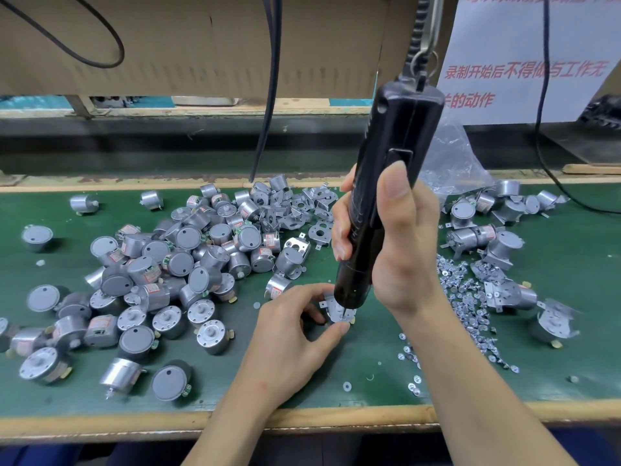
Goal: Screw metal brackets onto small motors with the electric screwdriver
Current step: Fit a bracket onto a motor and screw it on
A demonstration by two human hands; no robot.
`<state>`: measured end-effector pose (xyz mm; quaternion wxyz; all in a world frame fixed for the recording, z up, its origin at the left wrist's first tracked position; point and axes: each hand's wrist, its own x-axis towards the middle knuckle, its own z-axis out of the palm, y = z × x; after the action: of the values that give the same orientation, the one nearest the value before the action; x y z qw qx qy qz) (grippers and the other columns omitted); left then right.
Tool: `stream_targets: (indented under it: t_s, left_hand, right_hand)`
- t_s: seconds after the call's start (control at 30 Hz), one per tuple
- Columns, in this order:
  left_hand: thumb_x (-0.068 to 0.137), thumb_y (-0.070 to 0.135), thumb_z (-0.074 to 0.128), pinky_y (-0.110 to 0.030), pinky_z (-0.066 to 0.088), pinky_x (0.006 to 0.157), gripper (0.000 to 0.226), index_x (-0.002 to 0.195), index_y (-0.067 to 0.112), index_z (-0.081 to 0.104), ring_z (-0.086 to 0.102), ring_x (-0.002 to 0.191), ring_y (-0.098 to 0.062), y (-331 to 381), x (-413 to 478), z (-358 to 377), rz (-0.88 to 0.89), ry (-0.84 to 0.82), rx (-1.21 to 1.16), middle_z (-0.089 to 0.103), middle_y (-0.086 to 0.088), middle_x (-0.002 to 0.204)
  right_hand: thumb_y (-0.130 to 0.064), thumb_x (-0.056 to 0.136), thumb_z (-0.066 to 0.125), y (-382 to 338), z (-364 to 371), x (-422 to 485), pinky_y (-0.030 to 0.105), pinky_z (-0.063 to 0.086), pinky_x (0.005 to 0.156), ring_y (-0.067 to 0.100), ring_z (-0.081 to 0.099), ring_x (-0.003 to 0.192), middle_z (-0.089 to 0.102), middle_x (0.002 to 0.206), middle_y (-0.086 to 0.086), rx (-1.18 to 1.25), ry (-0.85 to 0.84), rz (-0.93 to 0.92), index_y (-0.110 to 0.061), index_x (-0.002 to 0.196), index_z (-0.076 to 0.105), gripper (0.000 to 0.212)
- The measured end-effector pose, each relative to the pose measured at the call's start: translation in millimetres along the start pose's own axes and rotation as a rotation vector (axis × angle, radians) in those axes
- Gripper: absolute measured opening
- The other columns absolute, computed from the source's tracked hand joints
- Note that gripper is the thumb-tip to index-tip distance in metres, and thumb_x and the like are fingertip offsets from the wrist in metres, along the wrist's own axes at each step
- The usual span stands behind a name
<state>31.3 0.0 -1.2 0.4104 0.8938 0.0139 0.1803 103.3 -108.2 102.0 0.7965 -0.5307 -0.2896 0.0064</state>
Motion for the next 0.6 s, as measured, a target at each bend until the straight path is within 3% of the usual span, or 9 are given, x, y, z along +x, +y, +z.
stream_targets:
  t_s: [0.23,0.4,0.6]
  left_hand:
    - [0.072,0.037,0.08,-0.007,0.035,0.065,0.037,0.104,0.036,0.061,0.055,0.075,-0.008,0.0,-0.3,2.4,-0.009,-0.046,0.027,0.06,0.026,0.083]
    - [0.079,0.024,0.08,-0.003,0.034,0.067,0.039,0.098,0.041,0.051,0.051,0.073,0.013,2.2,0.5,7.2,0.003,-0.035,0.032,0.056,0.035,0.079]
    - [0.08,0.026,0.08,-0.007,0.036,0.076,0.033,0.101,0.033,0.055,0.055,0.087,0.007,2.1,1.1,9.7,-0.006,-0.028,0.043,0.066,0.022,0.096]
  right_hand:
    - [-0.078,0.076,0.065,3.4,3.8,-4.7,0.027,0.038,0.045,0.018,0.045,0.041,0.052,0.055,-0.003,-0.002,-0.018,-0.018,-0.001,0.08,0.048,0.079]
    - [-0.078,0.078,0.065,5.8,5.1,-9.1,0.024,0.037,0.045,0.016,0.045,0.04,0.052,0.055,0.002,-0.02,-0.023,-0.048,-0.006,0.078,0.049,0.074]
    - [-0.079,0.076,0.066,6.0,5.9,-9.6,0.025,0.037,0.045,0.016,0.044,0.04,0.052,0.055,0.002,-0.048,-0.027,-0.043,-0.01,0.078,0.052,0.07]
